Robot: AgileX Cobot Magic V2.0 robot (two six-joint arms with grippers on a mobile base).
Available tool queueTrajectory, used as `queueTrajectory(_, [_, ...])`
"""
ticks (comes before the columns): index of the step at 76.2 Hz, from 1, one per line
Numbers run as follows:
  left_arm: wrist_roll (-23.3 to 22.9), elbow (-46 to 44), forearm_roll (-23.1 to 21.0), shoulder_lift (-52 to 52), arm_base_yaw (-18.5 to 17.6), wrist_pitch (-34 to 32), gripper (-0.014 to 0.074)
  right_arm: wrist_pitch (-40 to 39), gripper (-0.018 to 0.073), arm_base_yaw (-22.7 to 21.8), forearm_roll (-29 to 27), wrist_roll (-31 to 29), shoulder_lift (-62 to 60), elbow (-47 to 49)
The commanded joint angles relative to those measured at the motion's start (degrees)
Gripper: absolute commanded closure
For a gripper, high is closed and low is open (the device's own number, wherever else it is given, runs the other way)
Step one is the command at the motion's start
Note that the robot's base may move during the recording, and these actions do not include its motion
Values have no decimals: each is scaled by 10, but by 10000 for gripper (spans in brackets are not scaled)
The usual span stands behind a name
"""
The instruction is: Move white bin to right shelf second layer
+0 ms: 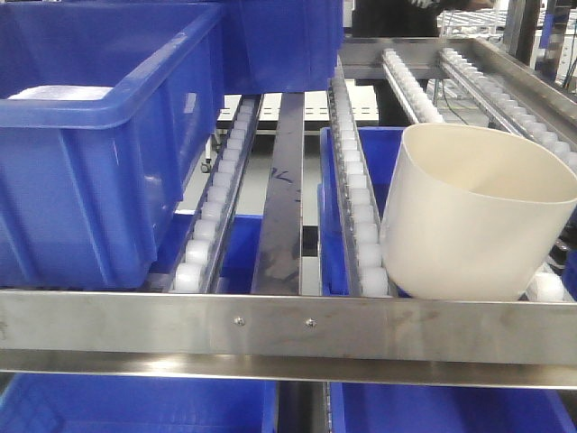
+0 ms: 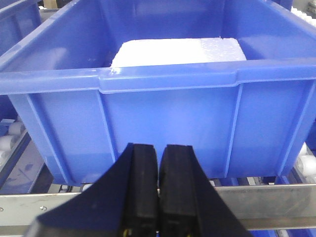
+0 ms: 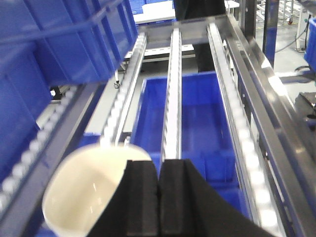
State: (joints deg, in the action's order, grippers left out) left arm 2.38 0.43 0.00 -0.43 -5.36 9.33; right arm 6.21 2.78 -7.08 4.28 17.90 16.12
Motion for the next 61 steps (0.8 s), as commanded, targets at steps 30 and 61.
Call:
queueTrajectory(30, [-2, 21, 0, -9, -3, -49, 512, -69, 503, -3, 0, -1, -197, -166])
queueTrajectory(61, [-2, 21, 0, -9, -3, -49, 512, -68, 503, -2, 0, -1, -197, -169])
